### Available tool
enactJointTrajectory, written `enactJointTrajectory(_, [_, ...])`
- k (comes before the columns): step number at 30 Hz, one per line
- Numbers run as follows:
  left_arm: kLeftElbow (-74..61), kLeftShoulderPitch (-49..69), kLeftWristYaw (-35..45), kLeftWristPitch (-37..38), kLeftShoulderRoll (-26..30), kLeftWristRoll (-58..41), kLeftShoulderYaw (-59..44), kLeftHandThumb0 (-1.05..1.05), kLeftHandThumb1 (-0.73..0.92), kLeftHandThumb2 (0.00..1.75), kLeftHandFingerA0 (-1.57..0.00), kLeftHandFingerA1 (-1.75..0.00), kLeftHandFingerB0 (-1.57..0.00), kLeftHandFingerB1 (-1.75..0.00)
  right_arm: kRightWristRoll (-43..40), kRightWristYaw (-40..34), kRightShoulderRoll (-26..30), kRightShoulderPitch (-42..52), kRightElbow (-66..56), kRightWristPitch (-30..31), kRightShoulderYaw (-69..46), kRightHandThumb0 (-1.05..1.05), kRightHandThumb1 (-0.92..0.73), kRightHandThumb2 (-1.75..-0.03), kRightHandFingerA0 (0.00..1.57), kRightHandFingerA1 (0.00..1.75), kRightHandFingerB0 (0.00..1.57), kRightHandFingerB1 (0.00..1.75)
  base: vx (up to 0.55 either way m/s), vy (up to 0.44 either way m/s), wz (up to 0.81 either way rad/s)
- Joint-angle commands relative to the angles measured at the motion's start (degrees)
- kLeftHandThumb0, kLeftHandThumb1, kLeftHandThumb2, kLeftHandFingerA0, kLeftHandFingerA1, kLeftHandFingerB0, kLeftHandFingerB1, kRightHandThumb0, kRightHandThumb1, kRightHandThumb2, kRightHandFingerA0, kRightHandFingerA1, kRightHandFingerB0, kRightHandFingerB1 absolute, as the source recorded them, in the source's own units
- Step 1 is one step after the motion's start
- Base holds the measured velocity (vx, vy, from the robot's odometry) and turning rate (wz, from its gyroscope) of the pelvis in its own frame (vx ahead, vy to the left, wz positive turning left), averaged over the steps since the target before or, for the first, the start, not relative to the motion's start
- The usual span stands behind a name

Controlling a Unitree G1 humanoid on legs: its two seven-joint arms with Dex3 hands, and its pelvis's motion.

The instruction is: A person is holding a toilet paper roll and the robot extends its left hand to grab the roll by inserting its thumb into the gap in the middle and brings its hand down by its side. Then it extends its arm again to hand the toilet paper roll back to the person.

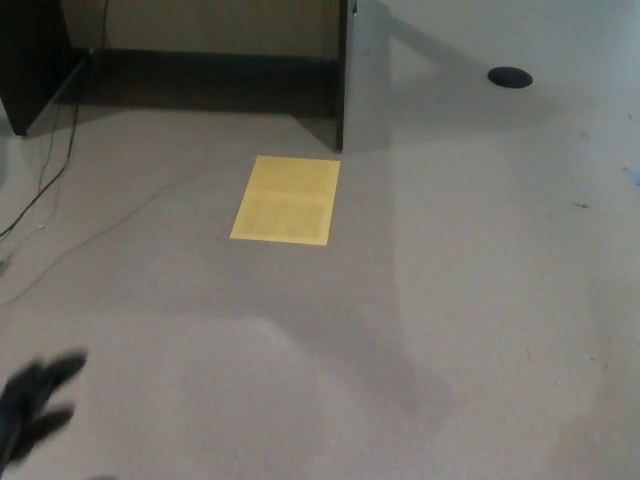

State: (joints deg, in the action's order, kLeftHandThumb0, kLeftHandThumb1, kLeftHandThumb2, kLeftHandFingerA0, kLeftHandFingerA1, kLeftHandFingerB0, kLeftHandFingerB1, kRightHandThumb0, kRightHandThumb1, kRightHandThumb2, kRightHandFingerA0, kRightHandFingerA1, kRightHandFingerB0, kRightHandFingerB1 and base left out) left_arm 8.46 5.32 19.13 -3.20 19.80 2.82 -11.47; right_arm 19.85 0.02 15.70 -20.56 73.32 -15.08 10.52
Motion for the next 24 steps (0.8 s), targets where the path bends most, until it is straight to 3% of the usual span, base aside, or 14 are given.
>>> enactJointTrajectory(1, [32.7,3.1,-22.4,20.5,6.1,13.0,3.0,-0.17,0.35,0.86,-0.1,-0.52,-0.07,-0.5,-1.6,-2.1,1.4,1.5,0.3,0.0,-1.8,-0.42,-0.67,-0.6,0.71,0.6,0.56,0.44,0.0,0.0,0.0])
enactJointTrajectory(4, [35.2,0.8,-17.2,19.5,5.0,7.5,0.5,-0.14,0.37,0.87,-0.08,-0.51,-0.07,-0.49,-1.6,-1.9,1.5,0.8,0.4,0.2,-1.9,-0.42,-0.67,-0.6,0.73,0.64,0.57,0.45,0.0,0.0,0.0])
enactJointTrajectory(5, [36.3,-0.3,-15.7,18.1,4.9,6.5,0.3,-0.28,0.42,0.58,-0.25,-0.37,-0.22,-0.32,-1.6,-1.9,1.6,0.7,0.4,0.1,-1.9,-0.43,-0.67,-0.6,0.74,0.64,0.56,0.45,0.0,0.0,0.0])
enactJointTrajectory(8, [38.9,-1.3,-13.5,16.8,5.2,5.4,0.8,-0.31,0.4,0.58,-0.32,-0.39,-0.28,-0.34,-1.1,-2.1,1.9,1.4,0.3,-0.4,-1.5,-0.42,-0.67,-0.6,0.75,0.67,0.56,0.45,0.0,0.0,0.0])
enactJointTrajectory(12, [40.7,-0.1,-12.6,18.9,5.2,4.2,0.7,-0.26,0.43,0.57,-0.3,-0.38,-0.31,-0.33,-0.9,-2.1,1.6,2.7,0.3,-0.5,-1.5,-0.42,-0.67,-0.6,0.7,0.59,0.56,0.44,0.0,0.0,0.0])
enactJointTrajectory(19, [44.2,-0.2,-13.5,21.9,6.1,4.5,1.7,-0.22,0.44,0.53,-0.32,-0.36,-0.34,-0.32,-0.5,-2.5,1.0,3.9,0.4,-0.5,-1.5,-0.41,-0.67,-0.6,0.73,0.6,0.57,0.44,0.0,0.0,0.0])
enactJointTrajectory(24, [46.3,-1.8,-14.4,23.6,6.9,4.6,2.4,-0.3,0.42,0.58,-0.32,-0.39,-0.33,-0.35,-0.8,-2.1,0.8,3.8,0.2,-0.4,-2.0,-0.4,-0.67,-0.6,0.71,0.57,0.56,0.44,0.0,0.0,0.0])
